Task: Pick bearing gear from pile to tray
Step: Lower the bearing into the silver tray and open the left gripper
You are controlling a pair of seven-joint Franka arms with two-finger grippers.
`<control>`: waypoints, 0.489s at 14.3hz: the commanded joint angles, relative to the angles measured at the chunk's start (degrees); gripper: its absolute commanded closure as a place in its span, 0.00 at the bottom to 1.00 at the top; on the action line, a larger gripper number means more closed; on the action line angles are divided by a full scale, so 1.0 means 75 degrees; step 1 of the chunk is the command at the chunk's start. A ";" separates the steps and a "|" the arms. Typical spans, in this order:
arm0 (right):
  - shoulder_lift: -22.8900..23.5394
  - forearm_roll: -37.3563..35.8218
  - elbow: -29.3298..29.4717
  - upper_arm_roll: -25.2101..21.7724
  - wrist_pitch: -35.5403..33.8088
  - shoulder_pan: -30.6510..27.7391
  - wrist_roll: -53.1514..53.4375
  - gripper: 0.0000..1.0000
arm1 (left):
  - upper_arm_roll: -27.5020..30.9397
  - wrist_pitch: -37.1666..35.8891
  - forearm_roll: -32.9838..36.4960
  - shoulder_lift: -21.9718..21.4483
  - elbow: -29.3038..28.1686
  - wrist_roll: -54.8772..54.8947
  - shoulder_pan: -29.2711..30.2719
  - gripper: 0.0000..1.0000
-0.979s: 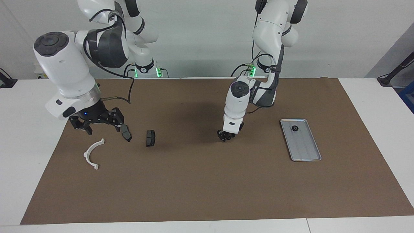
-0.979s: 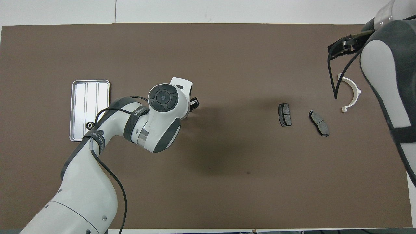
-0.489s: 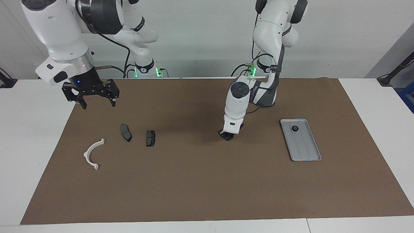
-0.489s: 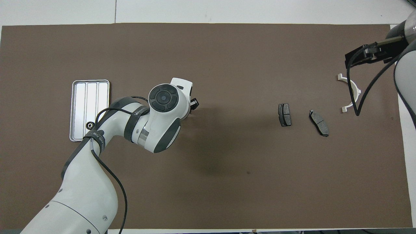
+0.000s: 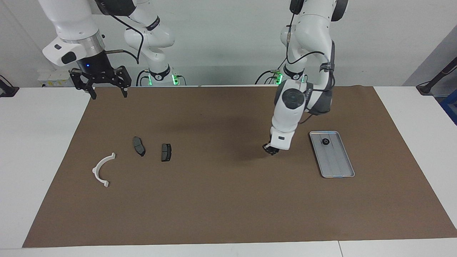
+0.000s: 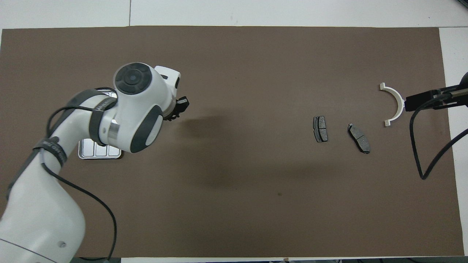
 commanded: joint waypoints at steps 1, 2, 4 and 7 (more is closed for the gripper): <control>-0.0221 0.0179 -0.0399 0.0105 0.0207 -0.0123 -0.0186 0.00 | -0.0088 -0.0124 -0.0042 -0.0302 -0.0318 0.1843 0.1064 1.00; -0.0221 0.0191 -0.0399 0.0105 0.0207 -0.0123 -0.0209 0.00 | -0.0088 -0.0100 -0.0042 -0.0302 -0.0376 0.2500 0.1450 1.00; -0.0209 0.0342 -0.0411 0.0105 0.0219 -0.0158 -0.0209 0.00 | -0.0088 0.0063 -0.0042 -0.0290 -0.0493 0.3661 0.1944 1.00; -0.0221 0.0414 -0.0411 0.0094 0.0196 -0.0205 -0.0244 0.00 | -0.0088 0.0438 -0.0042 -0.0092 -0.0529 0.4940 0.2531 1.00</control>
